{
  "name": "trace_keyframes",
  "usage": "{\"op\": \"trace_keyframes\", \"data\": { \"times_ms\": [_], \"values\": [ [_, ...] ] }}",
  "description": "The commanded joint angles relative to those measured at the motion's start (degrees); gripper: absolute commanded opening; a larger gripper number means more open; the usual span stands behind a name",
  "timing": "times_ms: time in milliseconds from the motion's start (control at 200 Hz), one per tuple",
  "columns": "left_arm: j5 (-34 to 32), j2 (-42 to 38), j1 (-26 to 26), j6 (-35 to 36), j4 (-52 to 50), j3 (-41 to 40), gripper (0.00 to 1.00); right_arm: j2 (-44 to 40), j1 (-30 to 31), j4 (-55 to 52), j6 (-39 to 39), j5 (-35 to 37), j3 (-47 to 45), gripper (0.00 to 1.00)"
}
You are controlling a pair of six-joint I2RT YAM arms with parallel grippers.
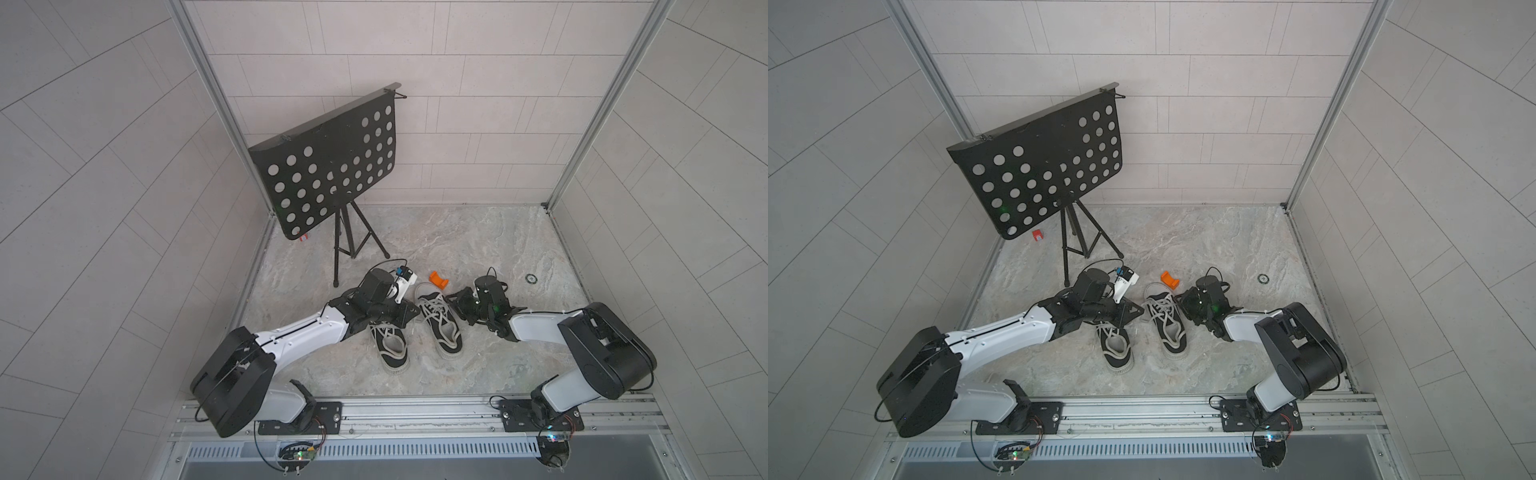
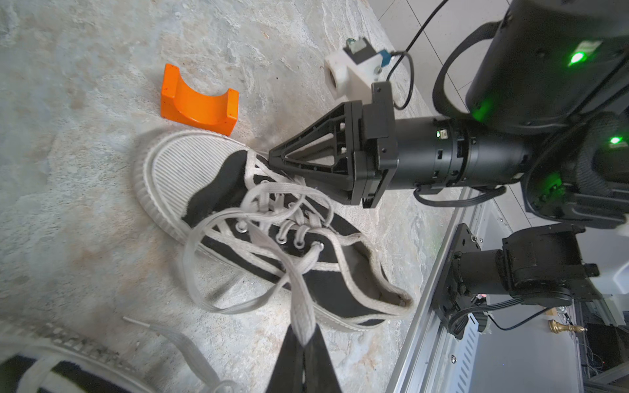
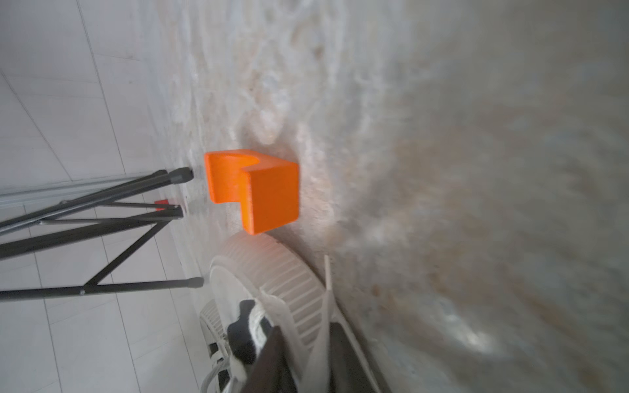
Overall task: Tie the shoes
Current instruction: Tie the shoelace on the shoe.
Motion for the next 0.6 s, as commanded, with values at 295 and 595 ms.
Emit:
{"op": "trace_keyframes", "data": {
  "times_ms": [295, 595],
  "values": [
    [-0.26, -9.16, 3.23, -2.50, -8.71, -3.14, 0.04, -17.99, -9.85, -26.93, -16.89, 11.08, 0.59, 0.00],
    [-4.72, -15.02, 9.68, -4.61, -15.93, -5.27, 0.03, -29.79, -26.12, -35.93, -25.38, 11.73, -3.02, 0.00]
  ]
}}
